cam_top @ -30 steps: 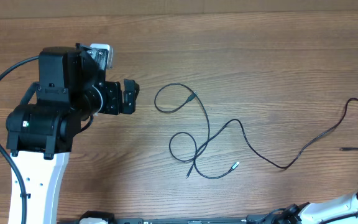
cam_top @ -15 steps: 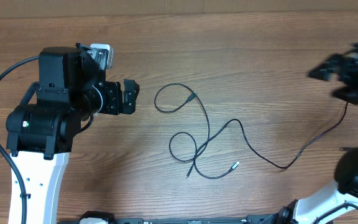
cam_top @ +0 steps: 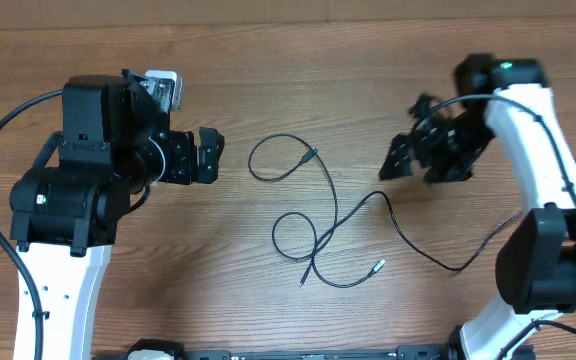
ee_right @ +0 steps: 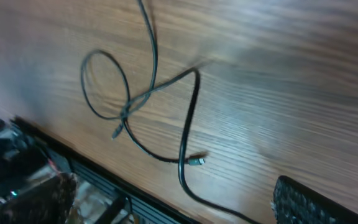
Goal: Untangle cables
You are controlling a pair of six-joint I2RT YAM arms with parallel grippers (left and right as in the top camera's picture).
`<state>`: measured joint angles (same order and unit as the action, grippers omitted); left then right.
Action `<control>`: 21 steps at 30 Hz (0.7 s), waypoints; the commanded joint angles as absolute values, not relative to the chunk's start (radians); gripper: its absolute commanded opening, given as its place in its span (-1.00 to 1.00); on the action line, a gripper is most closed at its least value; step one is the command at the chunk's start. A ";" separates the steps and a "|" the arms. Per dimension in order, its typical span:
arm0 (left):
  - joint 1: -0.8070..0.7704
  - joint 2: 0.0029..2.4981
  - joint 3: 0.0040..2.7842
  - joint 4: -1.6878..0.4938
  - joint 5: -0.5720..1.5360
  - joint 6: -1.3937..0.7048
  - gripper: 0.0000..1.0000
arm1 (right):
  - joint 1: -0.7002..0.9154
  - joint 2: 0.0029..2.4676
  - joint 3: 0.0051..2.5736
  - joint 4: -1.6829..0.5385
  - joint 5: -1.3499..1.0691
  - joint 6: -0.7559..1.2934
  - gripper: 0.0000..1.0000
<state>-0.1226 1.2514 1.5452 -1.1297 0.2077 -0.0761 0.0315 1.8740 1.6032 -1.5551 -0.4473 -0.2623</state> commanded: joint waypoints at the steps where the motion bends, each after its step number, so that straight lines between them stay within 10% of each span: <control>1: -0.125 1.256 1.554 -1.129 0.206 -0.082 1.00 | 0.072 1.861 1.517 -1.537 -0.430 -0.262 0.99; 6: -0.125 1.256 1.554 -1.129 0.206 -0.082 1.00 | 0.114 1.861 1.399 -1.476 -0.458 -0.251 0.75; 14: -0.125 1.256 1.554 -1.129 0.206 -0.082 0.99 | 0.130 1.861 1.361 -1.460 -0.529 -0.233 -0.92; 21: -0.125 1.256 1.554 -1.129 0.206 -0.082 1.00 | 0.122 1.861 1.461 -1.552 -0.760 -0.451 -0.92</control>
